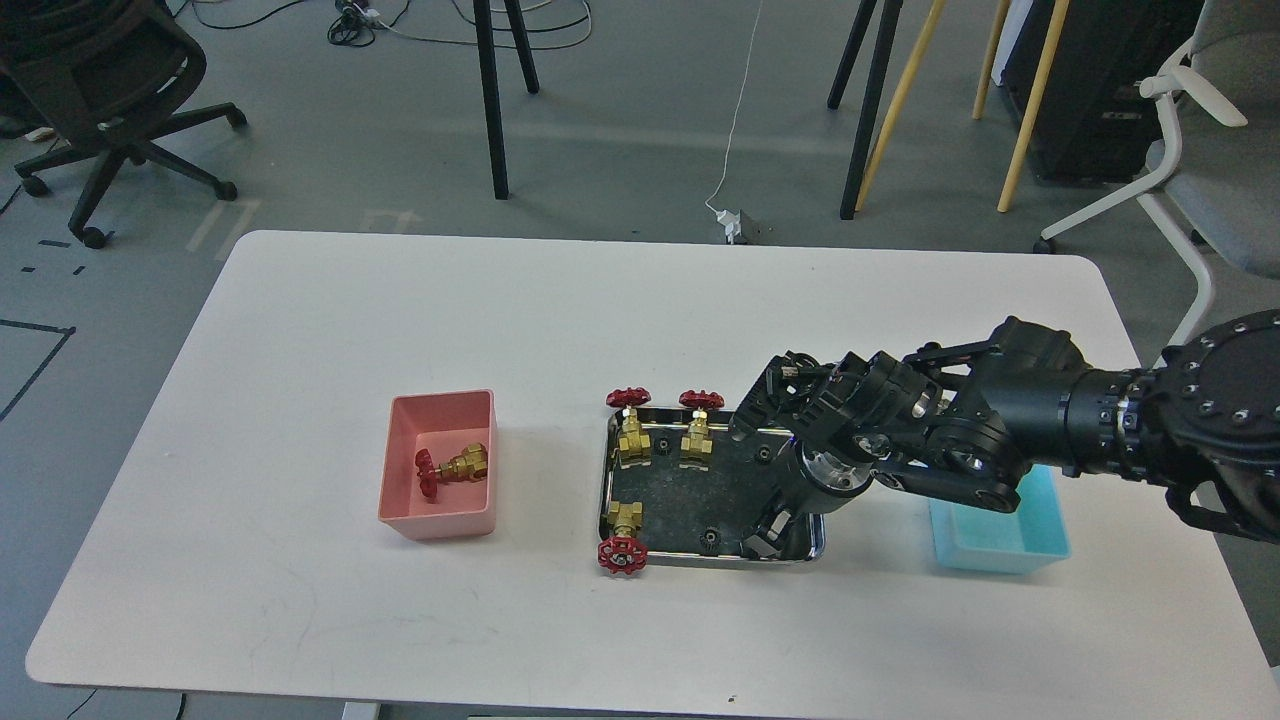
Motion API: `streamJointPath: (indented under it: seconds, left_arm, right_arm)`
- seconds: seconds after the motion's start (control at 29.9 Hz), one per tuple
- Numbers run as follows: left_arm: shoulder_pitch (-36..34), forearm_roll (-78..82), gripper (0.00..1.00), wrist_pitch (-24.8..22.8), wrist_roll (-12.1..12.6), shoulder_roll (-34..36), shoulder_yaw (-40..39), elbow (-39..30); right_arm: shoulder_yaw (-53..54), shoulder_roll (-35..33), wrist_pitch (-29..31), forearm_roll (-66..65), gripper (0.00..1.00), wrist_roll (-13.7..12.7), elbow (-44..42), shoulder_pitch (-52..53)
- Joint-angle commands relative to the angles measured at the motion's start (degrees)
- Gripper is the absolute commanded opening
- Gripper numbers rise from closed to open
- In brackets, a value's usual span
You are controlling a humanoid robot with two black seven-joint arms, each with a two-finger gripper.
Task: Place valve in pink box and gear in blue box
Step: 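Grasp a small dark gear on the tray with the right gripper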
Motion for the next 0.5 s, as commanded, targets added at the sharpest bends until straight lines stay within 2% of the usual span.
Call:
streamJointPath:
  seconds: [0.0, 0.47]
  left_arm:
    - [-0.2, 0.0, 0.98, -0.1, -0.2, -0.1, 0.1, 0.3]
    - [-0.6, 0.0, 0.98, -0.2, -0.3, -0.3, 0.2, 1.5]
  right_arm:
    - [-0.1, 0.0, 0.0, 0.0, 0.64, 0.0, 0.0, 0.0]
    - [0.1, 0.5, 0.0, 0.0, 0.39, 0.0, 0.3, 0.4]
